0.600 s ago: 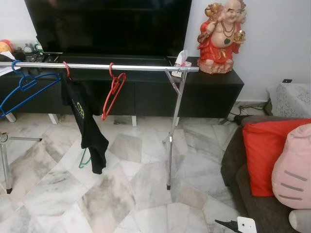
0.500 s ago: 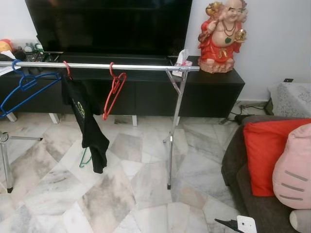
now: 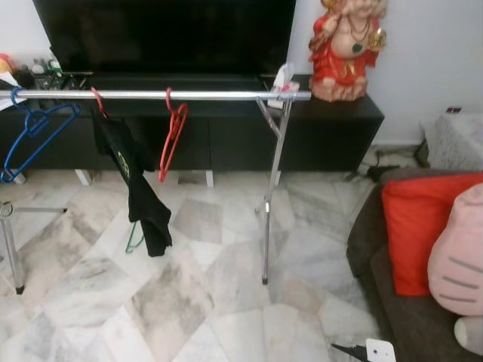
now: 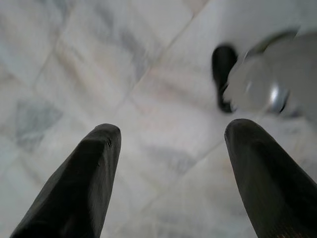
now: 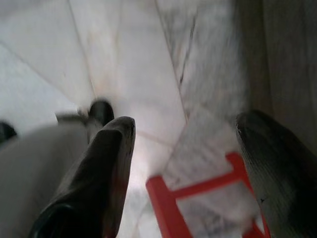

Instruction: Hang hanger

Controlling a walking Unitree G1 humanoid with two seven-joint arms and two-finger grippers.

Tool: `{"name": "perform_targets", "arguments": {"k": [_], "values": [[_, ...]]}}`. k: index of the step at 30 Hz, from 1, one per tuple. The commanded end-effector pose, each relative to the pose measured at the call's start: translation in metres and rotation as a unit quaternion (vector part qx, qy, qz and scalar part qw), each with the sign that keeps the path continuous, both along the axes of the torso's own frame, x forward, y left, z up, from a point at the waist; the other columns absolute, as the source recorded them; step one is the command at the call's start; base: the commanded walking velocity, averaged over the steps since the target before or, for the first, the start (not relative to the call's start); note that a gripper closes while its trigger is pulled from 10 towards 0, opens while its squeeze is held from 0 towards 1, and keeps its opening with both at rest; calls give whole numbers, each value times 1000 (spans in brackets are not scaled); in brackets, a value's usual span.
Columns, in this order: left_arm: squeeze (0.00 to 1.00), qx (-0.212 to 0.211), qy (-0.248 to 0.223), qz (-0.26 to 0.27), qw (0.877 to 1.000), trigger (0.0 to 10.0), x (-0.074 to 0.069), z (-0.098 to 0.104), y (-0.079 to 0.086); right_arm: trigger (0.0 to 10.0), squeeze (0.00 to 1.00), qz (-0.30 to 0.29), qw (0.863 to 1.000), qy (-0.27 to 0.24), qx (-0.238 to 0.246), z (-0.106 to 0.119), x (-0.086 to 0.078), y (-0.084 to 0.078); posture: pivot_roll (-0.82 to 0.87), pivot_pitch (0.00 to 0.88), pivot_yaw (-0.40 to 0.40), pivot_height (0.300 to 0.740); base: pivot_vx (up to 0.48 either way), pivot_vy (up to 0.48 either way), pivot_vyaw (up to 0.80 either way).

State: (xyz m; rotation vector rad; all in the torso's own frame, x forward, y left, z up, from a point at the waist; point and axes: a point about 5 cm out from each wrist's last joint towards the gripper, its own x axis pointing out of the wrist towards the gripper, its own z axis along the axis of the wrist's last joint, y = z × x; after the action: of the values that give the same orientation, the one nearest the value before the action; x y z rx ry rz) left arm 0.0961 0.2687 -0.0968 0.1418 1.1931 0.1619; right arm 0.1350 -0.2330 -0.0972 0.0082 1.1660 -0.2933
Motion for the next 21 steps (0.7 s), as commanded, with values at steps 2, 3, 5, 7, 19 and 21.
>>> {"name": "perform_targets", "arguments": {"k": [2,3,5,7,19,21], "values": [[0,12,24,-16,999,10000,-11,2,13,10000,0,-31,999,13,-9,-1,-6,-5,-95,243,-15,740,0,0,0],[0,15,29,-17,999,10000,-14,2,16,10000,0,-51,999,11,-11,-1,-6,-5,-109,253,-10,740,0,0,0],[0,20,34,-16,999,10000,-17,3,19,10000,0,-75,997,7,-17,0,-5,-6,-118,266,-6,740,0,0,0],[0,26,39,-14,999,10000,-20,3,22,10000,0,-79,997,-3,-20,0,-3,-6,-112,275,-3,740,0,0,0],[0,35,13,-20,999,10000,1,8,22,10000,0,-37,999,-22,-20,10,26,-2,-145,261,37,740,0,0,0],[0,38,-3,-22,999,10000,16,10,16,10000,0,-24,999,-36,-30,19,45,-5,-166,194,28,740,0,0,0]]}}
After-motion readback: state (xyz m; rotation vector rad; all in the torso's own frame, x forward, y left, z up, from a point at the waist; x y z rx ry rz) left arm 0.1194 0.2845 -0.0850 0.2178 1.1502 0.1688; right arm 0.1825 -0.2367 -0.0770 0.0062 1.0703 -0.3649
